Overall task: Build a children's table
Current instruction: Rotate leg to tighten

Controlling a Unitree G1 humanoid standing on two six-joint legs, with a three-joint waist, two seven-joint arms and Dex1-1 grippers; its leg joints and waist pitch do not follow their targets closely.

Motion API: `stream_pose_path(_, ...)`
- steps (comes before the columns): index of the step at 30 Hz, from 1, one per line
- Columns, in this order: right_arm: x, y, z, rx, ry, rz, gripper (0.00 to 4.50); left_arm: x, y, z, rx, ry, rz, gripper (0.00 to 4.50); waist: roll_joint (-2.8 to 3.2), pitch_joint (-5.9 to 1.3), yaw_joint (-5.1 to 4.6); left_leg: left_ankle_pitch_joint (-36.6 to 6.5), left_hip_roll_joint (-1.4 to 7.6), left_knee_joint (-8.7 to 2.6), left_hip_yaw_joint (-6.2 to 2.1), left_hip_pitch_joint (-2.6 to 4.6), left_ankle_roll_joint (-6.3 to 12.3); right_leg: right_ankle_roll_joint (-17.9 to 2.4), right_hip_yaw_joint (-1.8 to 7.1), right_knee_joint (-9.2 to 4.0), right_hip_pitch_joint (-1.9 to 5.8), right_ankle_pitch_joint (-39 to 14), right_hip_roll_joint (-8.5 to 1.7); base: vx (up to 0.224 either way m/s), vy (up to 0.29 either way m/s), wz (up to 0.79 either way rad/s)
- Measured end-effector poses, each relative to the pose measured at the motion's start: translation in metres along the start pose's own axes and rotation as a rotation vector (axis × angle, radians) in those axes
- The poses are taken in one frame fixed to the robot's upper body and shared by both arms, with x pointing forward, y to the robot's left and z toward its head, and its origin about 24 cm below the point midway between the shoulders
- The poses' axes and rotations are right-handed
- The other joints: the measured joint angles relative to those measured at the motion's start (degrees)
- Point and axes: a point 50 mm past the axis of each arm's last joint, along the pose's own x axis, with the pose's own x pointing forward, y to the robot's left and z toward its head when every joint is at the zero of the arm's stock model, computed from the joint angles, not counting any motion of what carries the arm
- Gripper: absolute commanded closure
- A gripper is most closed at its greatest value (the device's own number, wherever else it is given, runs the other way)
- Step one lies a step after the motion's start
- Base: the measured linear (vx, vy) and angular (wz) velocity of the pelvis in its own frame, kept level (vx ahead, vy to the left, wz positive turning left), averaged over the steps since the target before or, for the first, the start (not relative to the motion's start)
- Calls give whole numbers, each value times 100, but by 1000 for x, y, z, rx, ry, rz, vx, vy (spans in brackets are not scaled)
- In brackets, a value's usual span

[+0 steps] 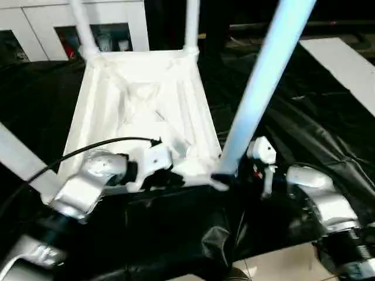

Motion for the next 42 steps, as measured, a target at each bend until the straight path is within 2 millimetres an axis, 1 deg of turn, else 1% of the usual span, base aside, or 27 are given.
stream_pose_path(3,12,-1,-3,62,-44,-154,186,13,5,4,-37,-21,65,450,-8,-4,2,2,0,-1,-2,21,-4,23,0,-1,15,-13,0,0,0,0)
stream_pose_path(6,26,-3,-4,134,-84,-363,186,25,11,9,-67,-21,147,450,-19,-10,1,7,-4,-4,-10,25,-12,27,-1,-4,14,-16,-2,0,0,0)
stream_pose_path(9,36,-2,-2,191,-94,-526,186,37,13,14,-85,-21,197,450,-22,-13,12,7,-9,-19,-15,24,-12,29,-4,-36,14,-17,-3,0,0,0)
stream_pose_path(13,41,-1,-1,215,-71,-627,186,46,11,16,-99,-10,228,450,-53,-32,25,7,-28,-19,-25,23,-12,36,1,-50,15,-21,-12,0,0,0)
stream_pose_path(15,42,-2,-1,217,-69,-633,186,47,11,17,-96,-8,233,450,-63,-38,22,7,-36,-22,-27,21,-11,37,1,-65,17,-22,-18,0,0,0)
stream_pose_path(20,36,-5,-2,214,-84,-587,186,46,11,17,-74,-6,225,450,-78,-53,26,7,-38,-47,-27,0,-9,36,-2,-127,18,-20,-18,0,0,0)
stream_pose_path(21,35,-5,-2,213,-90,-571,151,45,10,17,-65,-10,218,450,-80,-54,26,7,-39,-47,-25,-4,-9,35,0,-127,17,-15,-18,0,0,0)
stream_pose_path(23,33,-4,-3,224,-102,-550,117,44,9,17,-59,-13,205,450,-87,-60,30,7,-39,-47,-24,-4,-9,31,1,-127,17,18,-18,0,0,0)
stream_pose_path(25,30,-2,-3,233,-128,-497,111,38,9,17,-32,-14,187,450,-85,-62,32,7,-37,-55,-24,-2,-10,31,-3,-125,14,39,-17,0,0,0)
stream_pose_path(26,26,-3,-3,227,-131,-471,98,36,8,16,-23,-16,178,450,-84,-61,33,7,-37,-67,-24,-4,-10,30,-4,-125,9,44,-17,0,0,0)
stream_pose_path(27,23,-2,-2,217,-129,-420,73,32,7,15,-15,-19,164,450,-84,-61,31,8,-32,-76,-24,-6,-11,28,-6,-123,0,60,-12,0,0,0)
stream_pose_path(29,19,-2,-1,206,-129,-364,69,28,6,14,-7,-20,151,450,-83,-61,34,8,-18,-81,-24,-11,-12,25,-12,-118,-11,75,0,0,0,0)
stream_pose_path(31,12,-4,2,163,-108,-307,47,23,4,14,14,-29,125,450,-78,-63,40,13,-2,-93,-22,-28,-20,38,-20,-116,-34,67,13,0,0,0)
stream_pose_path(34,-5,-9,3,71,-38,-182,47,13,1,11,26,-32,64,450,-76,-63,64,29,11,-98,-15,-55,10,40,-31,-116,-56,55,20,0,0,0)
stream_pose_path(38,-18,-7,3,12,17,-37,47,5,-4,7,32,-31,-6,450,-77,-63,88,24,12,-95,-9,-60,17,33,-31,-122,-57,51,17,0,0,0)
stream_pose_path(42,-25,-2,1,-43,64,96,47,-3,-9,3,48,-17,-64,450,-76,-62,56,24,14,-71,-5,-56,16,30,-25,-117,-50,54,14,0,0,0)
